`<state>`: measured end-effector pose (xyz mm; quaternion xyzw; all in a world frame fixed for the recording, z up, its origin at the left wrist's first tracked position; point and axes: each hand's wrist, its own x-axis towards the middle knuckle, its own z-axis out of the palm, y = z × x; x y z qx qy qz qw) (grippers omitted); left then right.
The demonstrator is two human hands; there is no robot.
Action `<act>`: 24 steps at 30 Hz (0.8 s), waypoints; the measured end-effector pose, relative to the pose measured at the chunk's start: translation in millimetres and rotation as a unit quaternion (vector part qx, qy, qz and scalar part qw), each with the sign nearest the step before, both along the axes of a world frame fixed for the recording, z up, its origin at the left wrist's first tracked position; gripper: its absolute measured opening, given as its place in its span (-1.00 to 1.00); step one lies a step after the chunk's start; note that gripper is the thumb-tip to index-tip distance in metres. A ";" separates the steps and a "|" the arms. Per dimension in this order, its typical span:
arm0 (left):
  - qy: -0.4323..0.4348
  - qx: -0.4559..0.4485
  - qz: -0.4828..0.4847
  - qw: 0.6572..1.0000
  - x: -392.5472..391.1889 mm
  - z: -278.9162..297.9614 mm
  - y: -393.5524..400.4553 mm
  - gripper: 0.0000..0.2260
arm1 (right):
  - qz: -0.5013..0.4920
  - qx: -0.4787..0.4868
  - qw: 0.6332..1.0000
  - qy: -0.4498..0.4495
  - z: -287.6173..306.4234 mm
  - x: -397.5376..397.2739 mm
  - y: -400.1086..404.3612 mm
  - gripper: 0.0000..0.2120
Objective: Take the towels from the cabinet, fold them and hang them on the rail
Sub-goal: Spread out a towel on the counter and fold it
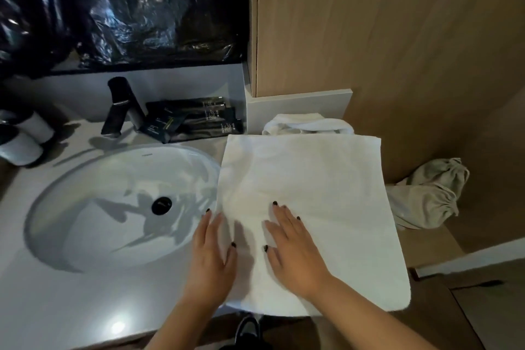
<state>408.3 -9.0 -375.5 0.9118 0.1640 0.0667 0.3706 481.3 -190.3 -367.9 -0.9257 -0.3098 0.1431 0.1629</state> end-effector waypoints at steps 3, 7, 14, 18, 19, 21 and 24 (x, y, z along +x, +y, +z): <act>0.005 -0.068 0.047 0.997 -34.5 5.9 -8.8 -0.45 | 0.011 -0.003 0.999 0.030 6.5 -29.7 -5.3 -0.21; -0.008 -0.099 0.086 0.991 -72.6 7.8 -25.9 -0.50 | 0.032 -0.035 0.998 0.043 22.3 -67.0 -24.6 -0.41; 0.006 -0.161 0.135 0.978 -107.2 -1.3 -47.6 -0.51 | 0.036 -0.027 0.998 0.048 37.6 -109.8 -49.4 -0.45; 0.010 -0.227 0.160 0.960 -102.8 7.6 -43.2 -0.56 | 0.012 -0.028 0.998 0.055 47.4 -128.4 -52.0 -0.45; 0.012 -0.245 0.162 0.956 -100.2 10.1 -40.4 -0.55 | 0.009 -0.031 0.998 0.058 51.5 -131.6 -51.9 -0.45; 0.005 -0.248 0.147 0.958 -96.0 12.1 -33.4 -0.52 | 0.005 -0.045 0.997 0.059 59.0 -133.4 -50.2 -0.46; -0.006 -0.177 0.104 0.979 -91.9 6.4 -20.1 -0.56 | -0.007 -0.068 0.996 0.053 63.5 -126.2 -42.6 -0.46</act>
